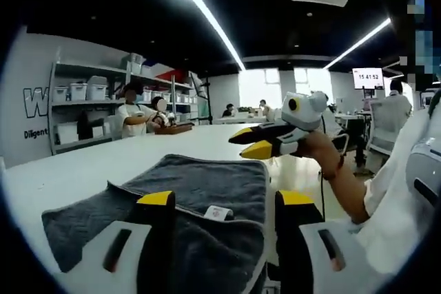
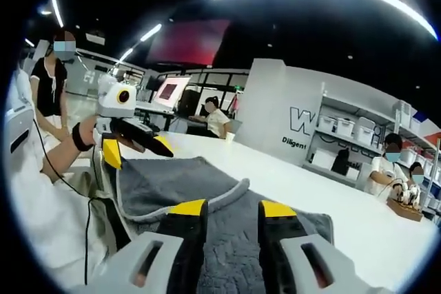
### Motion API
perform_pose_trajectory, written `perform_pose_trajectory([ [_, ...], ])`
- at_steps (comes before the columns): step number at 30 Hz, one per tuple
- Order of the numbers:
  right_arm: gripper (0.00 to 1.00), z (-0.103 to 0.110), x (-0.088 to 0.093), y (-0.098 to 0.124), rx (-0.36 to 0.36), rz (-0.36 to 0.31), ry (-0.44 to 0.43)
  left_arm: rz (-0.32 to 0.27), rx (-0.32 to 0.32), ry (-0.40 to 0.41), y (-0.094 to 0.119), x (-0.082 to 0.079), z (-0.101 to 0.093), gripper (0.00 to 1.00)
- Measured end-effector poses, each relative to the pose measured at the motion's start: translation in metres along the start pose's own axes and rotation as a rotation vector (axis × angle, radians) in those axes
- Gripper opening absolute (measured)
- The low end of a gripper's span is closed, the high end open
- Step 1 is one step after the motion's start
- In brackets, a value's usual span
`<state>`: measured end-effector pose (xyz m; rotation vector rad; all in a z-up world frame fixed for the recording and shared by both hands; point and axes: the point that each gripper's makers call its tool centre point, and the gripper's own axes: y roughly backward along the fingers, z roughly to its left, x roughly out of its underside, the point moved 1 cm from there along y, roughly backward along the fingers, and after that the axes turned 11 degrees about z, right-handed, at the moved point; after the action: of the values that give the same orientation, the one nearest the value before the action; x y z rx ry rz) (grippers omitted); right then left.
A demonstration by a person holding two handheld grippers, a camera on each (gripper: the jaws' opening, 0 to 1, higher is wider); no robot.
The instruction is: Open the folded towel by lifting each exposed corner and separating the folded layers until the towel lies flat within the target outline without major curled edges
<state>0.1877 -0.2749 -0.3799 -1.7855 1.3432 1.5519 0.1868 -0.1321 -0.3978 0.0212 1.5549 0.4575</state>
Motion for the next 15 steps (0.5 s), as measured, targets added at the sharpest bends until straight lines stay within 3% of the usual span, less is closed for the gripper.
perform_pose_trajectory([
  [6,0.24,-0.005,0.004,0.001,0.015,0.011,-0.011,0.021,-0.008,-0.012,-0.005,0.011,-0.009,0.56],
  [11,0.25,-0.003,0.004,0.002,0.008,0.008,-0.007,0.025,0.034,0.007,-0.011,0.018,-0.021,0.54],
  [15,0.25,-0.004,0.007,0.002,0.011,0.017,-0.013,0.081,0.029,-0.027,-0.015,0.028,-0.027,0.53],
])
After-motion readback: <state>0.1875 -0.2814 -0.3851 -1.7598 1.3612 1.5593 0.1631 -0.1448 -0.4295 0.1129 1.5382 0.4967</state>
